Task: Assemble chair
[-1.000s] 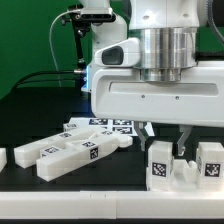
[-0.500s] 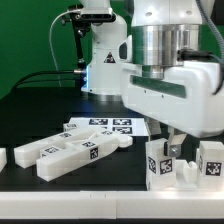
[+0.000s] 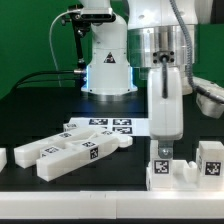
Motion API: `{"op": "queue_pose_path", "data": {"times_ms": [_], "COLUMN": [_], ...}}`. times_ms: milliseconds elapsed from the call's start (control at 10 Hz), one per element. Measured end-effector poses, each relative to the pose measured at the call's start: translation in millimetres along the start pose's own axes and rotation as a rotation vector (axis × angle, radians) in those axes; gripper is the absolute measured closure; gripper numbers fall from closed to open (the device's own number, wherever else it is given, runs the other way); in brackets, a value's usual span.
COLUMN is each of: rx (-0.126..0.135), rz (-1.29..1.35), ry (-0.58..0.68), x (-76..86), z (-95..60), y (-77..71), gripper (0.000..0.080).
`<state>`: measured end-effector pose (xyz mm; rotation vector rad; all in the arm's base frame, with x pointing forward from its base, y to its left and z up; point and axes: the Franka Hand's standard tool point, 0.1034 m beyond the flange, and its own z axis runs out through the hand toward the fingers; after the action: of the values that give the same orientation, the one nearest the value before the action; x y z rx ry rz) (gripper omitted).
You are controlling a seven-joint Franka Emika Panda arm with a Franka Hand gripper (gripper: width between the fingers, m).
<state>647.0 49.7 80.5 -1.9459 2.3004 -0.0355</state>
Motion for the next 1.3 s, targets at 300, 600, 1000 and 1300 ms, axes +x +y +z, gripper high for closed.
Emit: {"op": "queue_pose_path", "data": {"times_ms": [300, 600, 1000, 1300], "rx": [-0.014, -0.027, -0.032, -0.025], "rz": [-0.372, -0.685, -1.164, -1.197], "ry": [-0.001, -0.004, 0.026, 0.041], "x": [0.0, -2.2, 3.2, 3.7], "z": [0.6, 3.1, 3.3, 4.3], "y": [1.7, 5.1, 1.8, -0.2], "gripper": [0.0323, 0.0162, 0.0151, 0.0240]}}
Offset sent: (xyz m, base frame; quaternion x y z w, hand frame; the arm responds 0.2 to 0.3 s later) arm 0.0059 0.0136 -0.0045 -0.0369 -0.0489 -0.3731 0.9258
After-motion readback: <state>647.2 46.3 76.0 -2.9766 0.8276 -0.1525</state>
